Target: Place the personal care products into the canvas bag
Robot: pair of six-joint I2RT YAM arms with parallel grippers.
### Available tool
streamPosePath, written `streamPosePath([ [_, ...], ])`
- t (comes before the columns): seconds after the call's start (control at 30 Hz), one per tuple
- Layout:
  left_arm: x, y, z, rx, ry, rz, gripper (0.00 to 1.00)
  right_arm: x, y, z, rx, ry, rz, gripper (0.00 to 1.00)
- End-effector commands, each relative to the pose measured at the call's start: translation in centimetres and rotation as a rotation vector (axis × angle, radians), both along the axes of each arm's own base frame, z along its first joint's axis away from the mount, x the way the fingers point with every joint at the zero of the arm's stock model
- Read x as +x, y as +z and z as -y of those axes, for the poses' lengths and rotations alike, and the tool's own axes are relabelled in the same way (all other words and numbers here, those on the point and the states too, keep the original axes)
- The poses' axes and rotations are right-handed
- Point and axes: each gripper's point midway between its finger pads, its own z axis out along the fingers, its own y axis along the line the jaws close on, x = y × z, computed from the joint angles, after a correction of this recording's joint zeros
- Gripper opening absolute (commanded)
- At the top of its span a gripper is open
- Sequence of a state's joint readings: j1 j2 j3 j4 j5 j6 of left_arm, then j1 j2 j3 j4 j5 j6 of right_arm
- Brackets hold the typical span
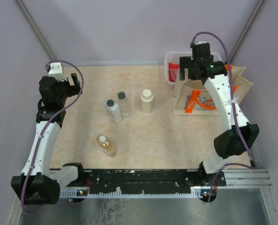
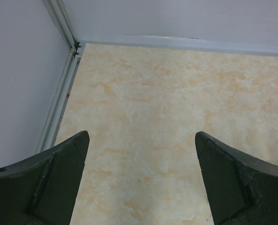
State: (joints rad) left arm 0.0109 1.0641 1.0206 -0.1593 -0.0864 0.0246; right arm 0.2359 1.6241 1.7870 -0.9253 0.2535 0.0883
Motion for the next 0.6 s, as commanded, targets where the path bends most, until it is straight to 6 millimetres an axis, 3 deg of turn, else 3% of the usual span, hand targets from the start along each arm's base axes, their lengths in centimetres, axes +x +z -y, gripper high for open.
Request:
streamPosePath([
  [0.0, -0.3, 2.3, 0.5, 0.041, -0.042, 0.058, 1.00, -0.6, -1.6, -1.1, 0.026, 0.033, -0.044, 0.99],
  [0.1, -0.1, 2.2, 0.5, 0.046, -0.047, 0.059, 1.00, -0.6, -3.1, -1.5, 0.042, 0.044, -0.065, 0.93],
  [0.17, 0.1, 2.1, 0.6, 0.044, -0.051, 0.058, 1.00, -0.7, -3.6, -2.1, 0.060, 0.069, -0.077, 0.79],
  [0.3, 0.6, 2.1, 1.1, 0.030, -0.075, 0.069, 1.00, -1.4, -4.0, -3.6, 0.108, 0.130, -0.102, 0.31],
  [0.4, 1.1, 2.2, 1.6, 0.014, -0.100, 0.081, 1.00, -2.5, -4.0, -4.6, 0.102, 0.165, -0.127, 0.04],
  [0.43, 1.2, 2.3, 1.9, 0.011, -0.114, 0.084, 1.00, -3.0, -3.7, -4.9, 0.091, 0.172, -0.134, 0.00],
  [0.57, 1.6, 2.8, 2.5, 0.011, -0.149, 0.114, 1.00, -6.1, -2.6, -6.0, 0.053, 0.220, -0.181, 0.00],
])
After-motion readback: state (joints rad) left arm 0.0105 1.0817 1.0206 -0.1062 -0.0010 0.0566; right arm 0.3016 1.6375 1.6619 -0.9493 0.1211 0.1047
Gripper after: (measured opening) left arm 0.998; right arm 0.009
